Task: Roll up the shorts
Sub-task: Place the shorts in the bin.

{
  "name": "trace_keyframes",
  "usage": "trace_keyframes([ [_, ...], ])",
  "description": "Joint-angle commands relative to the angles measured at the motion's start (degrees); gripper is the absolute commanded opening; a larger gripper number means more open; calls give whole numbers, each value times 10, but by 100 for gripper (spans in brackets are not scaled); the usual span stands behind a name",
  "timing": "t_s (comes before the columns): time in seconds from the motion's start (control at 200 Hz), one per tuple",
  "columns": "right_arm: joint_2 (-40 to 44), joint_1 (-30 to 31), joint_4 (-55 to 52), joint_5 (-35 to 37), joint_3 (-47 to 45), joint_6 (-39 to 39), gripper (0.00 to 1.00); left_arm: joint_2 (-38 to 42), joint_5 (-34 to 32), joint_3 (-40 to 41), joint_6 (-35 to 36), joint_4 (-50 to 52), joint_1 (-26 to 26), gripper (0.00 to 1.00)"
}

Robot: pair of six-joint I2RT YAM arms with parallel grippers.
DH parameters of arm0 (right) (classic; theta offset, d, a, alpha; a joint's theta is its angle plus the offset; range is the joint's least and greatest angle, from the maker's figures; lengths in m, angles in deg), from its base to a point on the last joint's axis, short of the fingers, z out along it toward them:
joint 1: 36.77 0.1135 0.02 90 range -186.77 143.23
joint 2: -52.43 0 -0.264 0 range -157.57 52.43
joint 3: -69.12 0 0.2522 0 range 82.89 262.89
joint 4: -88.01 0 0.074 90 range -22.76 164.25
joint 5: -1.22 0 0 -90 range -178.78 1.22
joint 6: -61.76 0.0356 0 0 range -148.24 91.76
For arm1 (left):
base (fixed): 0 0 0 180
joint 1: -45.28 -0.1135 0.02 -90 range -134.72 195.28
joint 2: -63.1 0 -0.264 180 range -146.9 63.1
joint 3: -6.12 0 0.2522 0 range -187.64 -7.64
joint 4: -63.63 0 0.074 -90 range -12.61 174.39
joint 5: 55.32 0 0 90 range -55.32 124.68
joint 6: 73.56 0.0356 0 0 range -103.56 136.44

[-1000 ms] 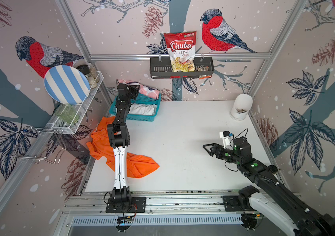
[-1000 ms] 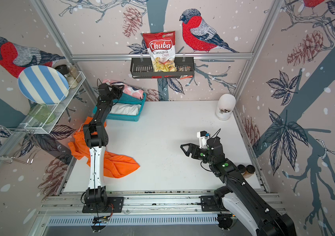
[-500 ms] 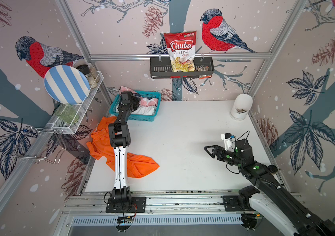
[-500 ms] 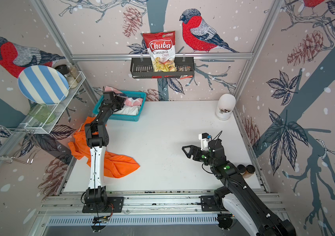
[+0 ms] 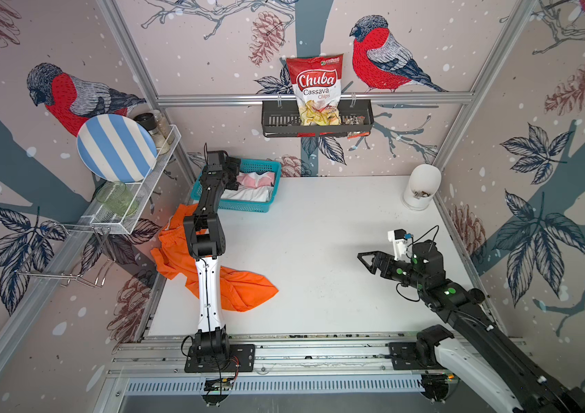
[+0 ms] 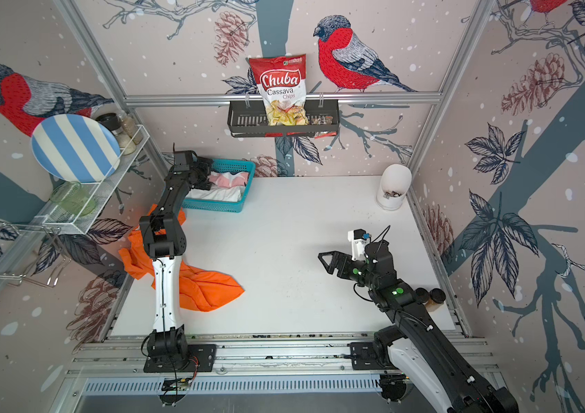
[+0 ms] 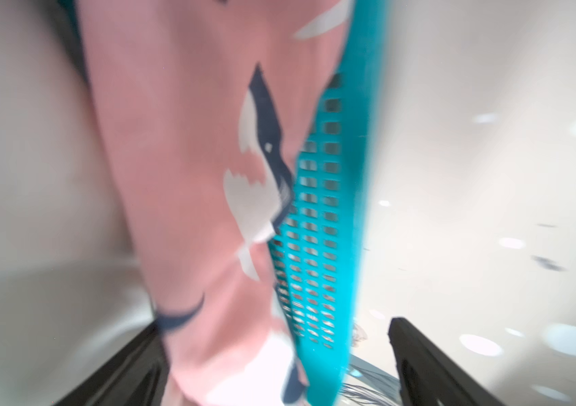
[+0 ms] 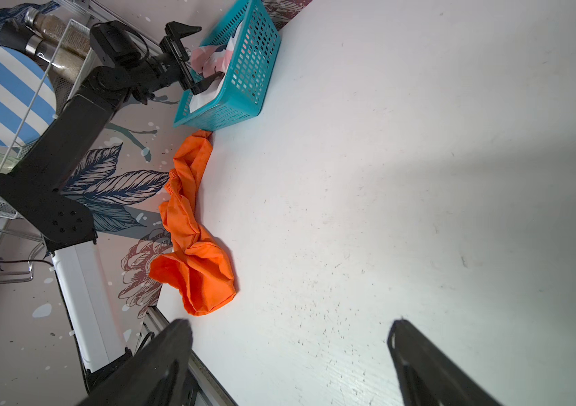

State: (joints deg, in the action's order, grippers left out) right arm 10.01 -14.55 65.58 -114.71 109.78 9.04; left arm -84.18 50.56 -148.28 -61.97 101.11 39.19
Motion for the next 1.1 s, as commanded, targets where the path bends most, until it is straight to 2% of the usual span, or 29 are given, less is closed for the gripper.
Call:
trace_keyframes([
  [0.0,0,0,0,5,11,-11,93,51,-13,18,-59,70,-2,96],
  [0.085,-4,1,9,5,17,-9,93,91,-4,46,-74,83,0,96],
  [0.22,-44,16,21,10,35,-21,88,160,-4,90,-38,94,11,96],
  [0.305,-79,47,42,22,46,-28,87,216,-4,146,16,85,22,96],
  [0.415,-139,105,70,42,67,-34,86,313,-9,268,101,35,47,96],
  [0.595,-271,198,76,65,140,-54,84,470,-84,444,258,-1,102,96],
  [0.755,-386,286,77,103,215,-66,82,594,-90,579,372,-18,113,96],
  [0.955,-532,374,96,115,315,-64,80,713,-116,704,478,-24,112,96],
  [1.095,-635,423,85,119,407,-75,78,754,-153,735,526,-5,101,96],
])
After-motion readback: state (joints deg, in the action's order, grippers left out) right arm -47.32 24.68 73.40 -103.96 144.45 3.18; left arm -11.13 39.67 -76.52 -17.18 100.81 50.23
